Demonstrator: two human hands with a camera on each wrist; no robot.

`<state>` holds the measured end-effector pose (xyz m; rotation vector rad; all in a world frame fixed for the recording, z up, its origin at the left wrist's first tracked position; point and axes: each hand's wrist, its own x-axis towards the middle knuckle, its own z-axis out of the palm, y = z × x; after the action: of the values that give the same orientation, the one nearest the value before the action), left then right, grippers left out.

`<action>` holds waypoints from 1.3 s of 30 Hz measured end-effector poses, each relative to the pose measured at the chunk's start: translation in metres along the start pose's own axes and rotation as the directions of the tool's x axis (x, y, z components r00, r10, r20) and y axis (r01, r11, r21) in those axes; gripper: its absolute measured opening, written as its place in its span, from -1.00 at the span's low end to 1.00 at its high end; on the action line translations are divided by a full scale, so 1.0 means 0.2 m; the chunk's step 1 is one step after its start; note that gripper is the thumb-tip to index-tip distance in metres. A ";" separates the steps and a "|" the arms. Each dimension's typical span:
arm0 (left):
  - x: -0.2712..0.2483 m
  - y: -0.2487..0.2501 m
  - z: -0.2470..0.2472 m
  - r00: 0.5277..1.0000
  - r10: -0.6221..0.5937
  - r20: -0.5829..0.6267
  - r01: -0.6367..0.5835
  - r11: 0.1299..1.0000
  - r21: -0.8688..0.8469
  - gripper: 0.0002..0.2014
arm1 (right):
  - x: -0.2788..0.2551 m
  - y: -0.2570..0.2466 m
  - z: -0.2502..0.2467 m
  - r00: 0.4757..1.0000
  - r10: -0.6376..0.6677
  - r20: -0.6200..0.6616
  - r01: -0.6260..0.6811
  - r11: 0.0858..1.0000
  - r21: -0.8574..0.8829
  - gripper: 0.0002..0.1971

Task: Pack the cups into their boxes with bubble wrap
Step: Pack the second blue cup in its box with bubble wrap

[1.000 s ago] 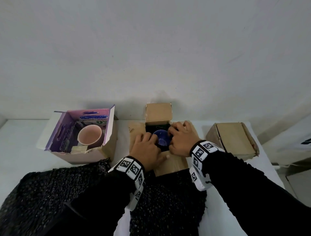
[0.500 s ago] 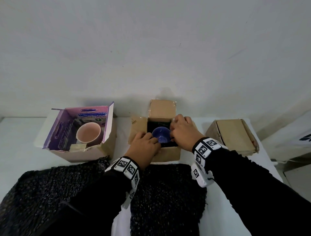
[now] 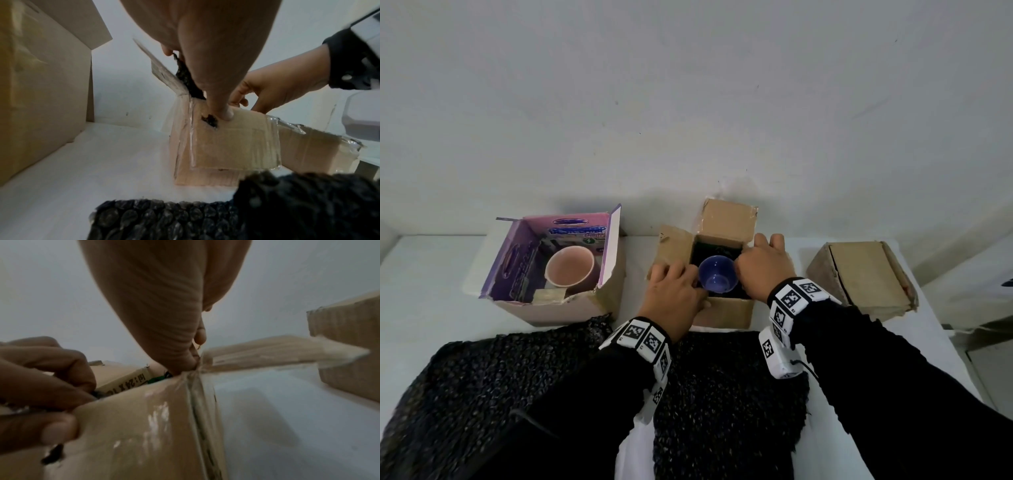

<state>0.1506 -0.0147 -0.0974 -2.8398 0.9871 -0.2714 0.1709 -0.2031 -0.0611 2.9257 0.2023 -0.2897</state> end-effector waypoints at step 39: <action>-0.12 -0.08 0.00 0.989 -0.131 -0.073 0.123 0.987 -0.107 -0.62 | 0.14 -0.18 0.11 0.969 -0.199 -0.148 0.237 0.919 0.314 -0.62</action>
<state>0.1411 0.0128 -0.0983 -3.0125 0.8583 -0.3601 0.1894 -0.1699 -0.0954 3.2586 0.5523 -0.2060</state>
